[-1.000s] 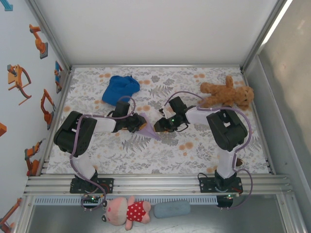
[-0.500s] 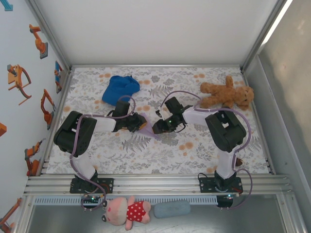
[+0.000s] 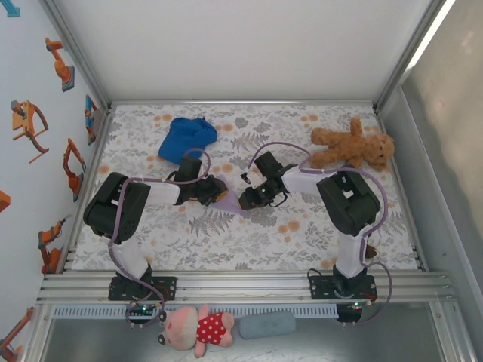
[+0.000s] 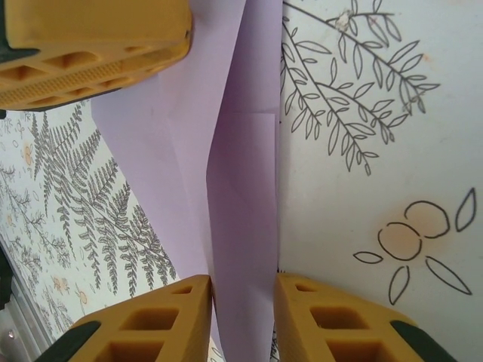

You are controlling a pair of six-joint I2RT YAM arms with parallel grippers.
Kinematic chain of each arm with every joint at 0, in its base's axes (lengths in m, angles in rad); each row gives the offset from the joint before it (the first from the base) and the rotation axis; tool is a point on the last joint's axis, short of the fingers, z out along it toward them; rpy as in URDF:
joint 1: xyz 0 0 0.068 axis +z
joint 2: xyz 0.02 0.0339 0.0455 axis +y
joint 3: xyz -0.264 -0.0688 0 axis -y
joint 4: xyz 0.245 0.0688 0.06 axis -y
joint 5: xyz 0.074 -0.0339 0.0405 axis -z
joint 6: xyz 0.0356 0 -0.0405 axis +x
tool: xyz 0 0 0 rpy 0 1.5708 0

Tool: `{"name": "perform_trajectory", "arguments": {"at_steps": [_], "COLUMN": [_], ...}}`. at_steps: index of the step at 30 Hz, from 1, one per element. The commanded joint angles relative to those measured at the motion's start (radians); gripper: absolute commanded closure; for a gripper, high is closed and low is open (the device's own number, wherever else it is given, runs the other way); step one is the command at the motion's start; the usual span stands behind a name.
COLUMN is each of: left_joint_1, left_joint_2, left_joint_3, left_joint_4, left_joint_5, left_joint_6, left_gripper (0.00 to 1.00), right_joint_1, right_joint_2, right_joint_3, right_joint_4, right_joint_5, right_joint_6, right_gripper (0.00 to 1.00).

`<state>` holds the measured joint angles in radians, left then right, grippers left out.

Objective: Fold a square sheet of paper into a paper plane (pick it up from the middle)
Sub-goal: Fourth fold the wing at the center of the table.

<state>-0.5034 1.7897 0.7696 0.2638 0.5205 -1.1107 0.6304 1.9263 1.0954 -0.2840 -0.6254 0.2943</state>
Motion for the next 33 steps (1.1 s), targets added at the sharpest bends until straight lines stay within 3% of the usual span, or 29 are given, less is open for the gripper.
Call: {"name": "perform_trajectory", "arguments": {"at_steps": [1,23,33], "left_joint_1": [-0.001,-0.001,0.005], "left_joint_2": [0.008,0.002,0.014], "left_joint_3": [0.026,0.065,0.048], "left_joint_4": [-0.023,-0.064,-0.117], "left_joint_5": [0.001,0.009,-0.049], "left_joint_6": [-0.005,0.046,0.021], "left_gripper": [0.81,0.81,0.82], "right_joint_1": [0.022,0.022,0.022], "right_joint_2": [0.065,0.093,0.101], "right_joint_3": [-0.012,-0.005,0.006], "right_joint_4": [-0.062,-0.075,-0.088], "right_joint_5": [0.011,0.017,0.022], "right_joint_6": [-0.007,-0.008,-0.008], "right_gripper": [0.74,0.78,0.78]}}
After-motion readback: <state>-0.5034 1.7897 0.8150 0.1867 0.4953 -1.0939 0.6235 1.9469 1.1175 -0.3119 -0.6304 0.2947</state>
